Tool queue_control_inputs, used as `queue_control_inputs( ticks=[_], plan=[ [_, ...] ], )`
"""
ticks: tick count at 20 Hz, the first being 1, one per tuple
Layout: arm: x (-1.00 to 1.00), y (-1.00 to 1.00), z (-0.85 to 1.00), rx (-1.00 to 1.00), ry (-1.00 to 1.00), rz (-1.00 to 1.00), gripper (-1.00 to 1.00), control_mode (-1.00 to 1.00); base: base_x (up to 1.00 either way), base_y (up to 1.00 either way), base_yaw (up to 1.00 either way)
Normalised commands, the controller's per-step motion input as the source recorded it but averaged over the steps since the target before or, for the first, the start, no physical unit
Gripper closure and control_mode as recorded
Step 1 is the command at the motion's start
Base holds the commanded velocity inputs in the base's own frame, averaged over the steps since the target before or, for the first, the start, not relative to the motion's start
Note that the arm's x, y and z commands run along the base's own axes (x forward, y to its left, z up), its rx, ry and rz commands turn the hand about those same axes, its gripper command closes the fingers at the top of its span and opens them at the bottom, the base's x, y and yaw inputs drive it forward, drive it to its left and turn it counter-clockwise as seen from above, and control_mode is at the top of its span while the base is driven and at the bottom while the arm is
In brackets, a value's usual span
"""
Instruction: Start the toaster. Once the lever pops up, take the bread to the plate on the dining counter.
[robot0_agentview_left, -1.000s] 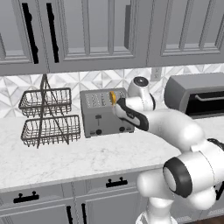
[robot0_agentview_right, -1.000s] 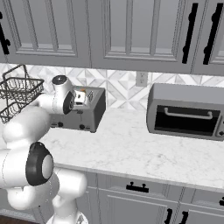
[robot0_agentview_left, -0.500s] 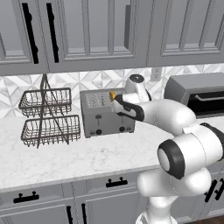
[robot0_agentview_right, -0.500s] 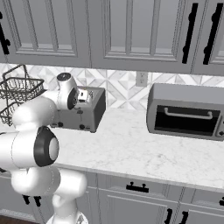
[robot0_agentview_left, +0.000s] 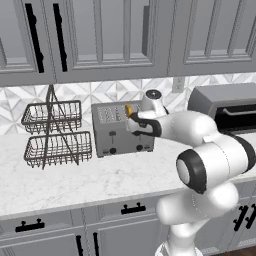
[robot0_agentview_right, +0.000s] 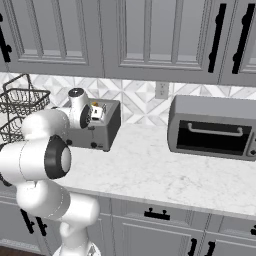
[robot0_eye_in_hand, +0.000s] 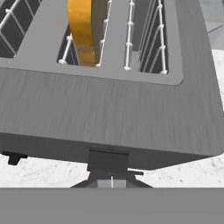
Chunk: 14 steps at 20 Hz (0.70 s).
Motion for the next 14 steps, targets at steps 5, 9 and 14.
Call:
queue_control_inputs(
  ticks=[5, 9, 14],
  plan=[
    [0.12, 0.06, -0.16, 0.00, 0.03, 0.00, 1.00, -1.00, 0.00, 0.00, 0.00],
    [0.09, 0.02, 0.00, 0.00, 0.00, 0.00, 1.00, -1.00, 0.00, 0.00, 0.00],
    [0.11, 0.01, 0.00, 0.00, 0.00, 0.00, 1.00, -1.00, 0.00, 0.00, 0.00]
  ],
)
